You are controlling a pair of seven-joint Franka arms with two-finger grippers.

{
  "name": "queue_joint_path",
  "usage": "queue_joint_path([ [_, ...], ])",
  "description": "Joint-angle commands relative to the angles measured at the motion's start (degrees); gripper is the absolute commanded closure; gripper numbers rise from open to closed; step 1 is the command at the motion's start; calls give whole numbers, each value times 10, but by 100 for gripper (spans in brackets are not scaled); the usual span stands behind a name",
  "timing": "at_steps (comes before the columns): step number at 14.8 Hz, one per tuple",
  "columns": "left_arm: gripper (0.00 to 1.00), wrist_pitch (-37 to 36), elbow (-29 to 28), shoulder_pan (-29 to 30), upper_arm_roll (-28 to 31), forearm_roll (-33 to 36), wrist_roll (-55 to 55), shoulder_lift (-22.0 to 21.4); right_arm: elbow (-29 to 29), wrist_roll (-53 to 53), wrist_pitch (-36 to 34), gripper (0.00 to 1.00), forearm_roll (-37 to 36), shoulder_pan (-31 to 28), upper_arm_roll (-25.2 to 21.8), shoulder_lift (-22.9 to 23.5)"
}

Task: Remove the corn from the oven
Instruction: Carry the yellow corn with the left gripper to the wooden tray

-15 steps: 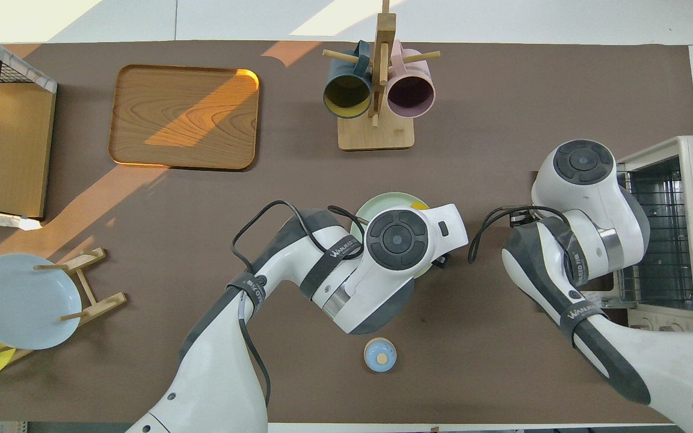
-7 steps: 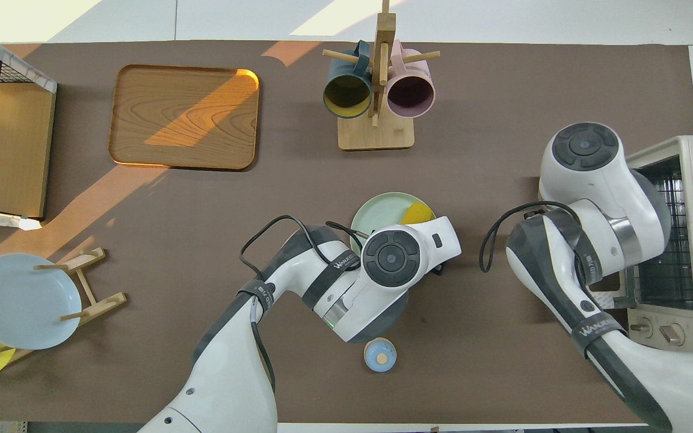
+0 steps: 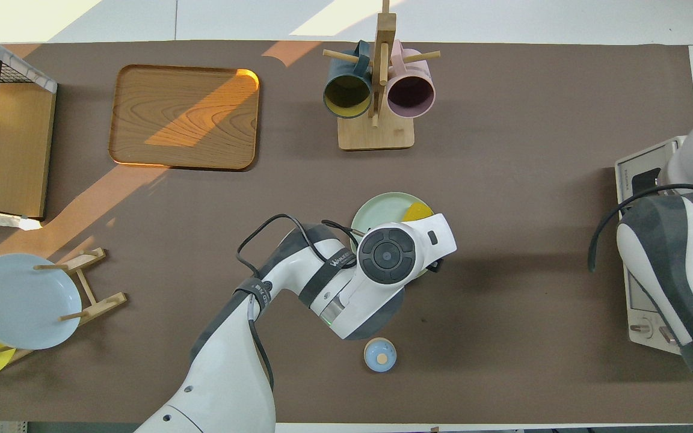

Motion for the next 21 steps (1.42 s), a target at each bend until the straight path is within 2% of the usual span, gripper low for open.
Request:
queue_joint_path([
  [1,31,9,-15,-10,17,-4,-5,-12,23,-7,-40,41,53,-1,5,-10],
  [3,57,7,-13,-10,18,-4,-4,-11,98,-9,-119,34,85,3,10,-15],
  [6,79,-2,-9,-9,19,-4,-5,-11,168,-7,-157,34,193,6,16,-31],
  [7,86,-8,-4,-7,19,-5,-6,-12,175,-4,-157,37,200,15,28,-31],
  [8,97,-20,5,-3,18,-5,-7,-12,180,3,-158,47,200,25,35,-30],
  [11,100,-76,18,18,19,-6,-7,-42,175,13,-148,93,214,56,40,-31],
  [12,100,-106,18,37,19,-5,-3,-65,172,26,-148,100,214,68,41,-33],
  [14,100,-171,18,76,19,-5,10,-104,172,36,-153,100,217,64,39,-34],
  [16,100,-208,18,116,20,-5,42,-123,184,36,-169,100,217,63,39,-24],
  [19,100,-220,19,195,20,-4,72,-129,242,37,-218,100,210,68,38,15],
  [21,100,-201,22,250,19,-4,84,-124,237,39,-215,100,212,63,38,14],
])
